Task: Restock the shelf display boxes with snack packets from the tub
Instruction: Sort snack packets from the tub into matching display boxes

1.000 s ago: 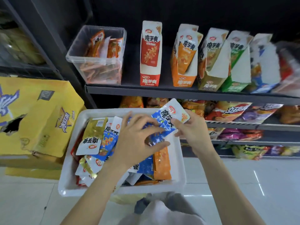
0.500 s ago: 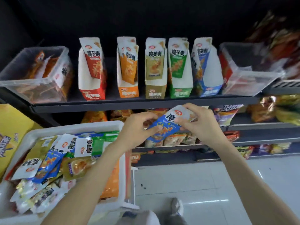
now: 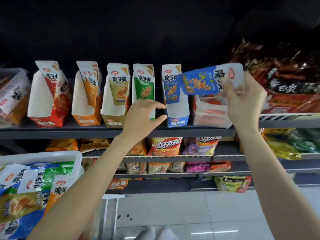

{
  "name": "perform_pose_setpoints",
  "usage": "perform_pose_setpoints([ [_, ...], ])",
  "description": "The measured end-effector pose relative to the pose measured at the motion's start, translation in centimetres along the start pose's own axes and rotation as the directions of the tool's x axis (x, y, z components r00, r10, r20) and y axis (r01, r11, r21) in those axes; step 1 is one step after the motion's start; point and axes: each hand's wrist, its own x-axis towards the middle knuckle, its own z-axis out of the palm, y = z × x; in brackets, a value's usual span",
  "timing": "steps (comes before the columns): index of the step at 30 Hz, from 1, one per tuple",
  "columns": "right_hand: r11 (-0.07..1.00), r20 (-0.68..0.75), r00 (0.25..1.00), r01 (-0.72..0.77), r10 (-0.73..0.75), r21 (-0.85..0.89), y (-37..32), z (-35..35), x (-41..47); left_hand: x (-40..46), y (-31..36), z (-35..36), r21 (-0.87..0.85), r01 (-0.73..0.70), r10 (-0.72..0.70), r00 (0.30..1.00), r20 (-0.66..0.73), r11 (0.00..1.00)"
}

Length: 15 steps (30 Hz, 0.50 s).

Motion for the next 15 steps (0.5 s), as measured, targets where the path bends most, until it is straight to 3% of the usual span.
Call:
perform_pose_setpoints([
  [3,0.977,0.083,0.984,0.17,-0.16,-0.128,0.6,2.6,3.9,1.8,0.1,1.9,0.17,-0.13,0.121,0.991,0.059,0.977],
  [7,0.857,0.304,0.901,0.403,-0.309,-0.321,0.9,6.8,7.6,3.5,-0.5,3.5,0.243,-0.238,0.228,0.971,0.071,0.94],
  [11,0.713,0.592,0.78,0.532,-0.202,-0.457,1.4,10.5,9.8,3.8,-0.9,4.1,0.225,-0.277,0.255,0.959,0.12,0.934],
  [15,0.766,0.799,0.598,0.544,-0.067,-0.343,2.7,13.0,11.8,4.4,-0.8,4.1,0.203,-0.282,0.252,0.954,0.162,0.938],
])
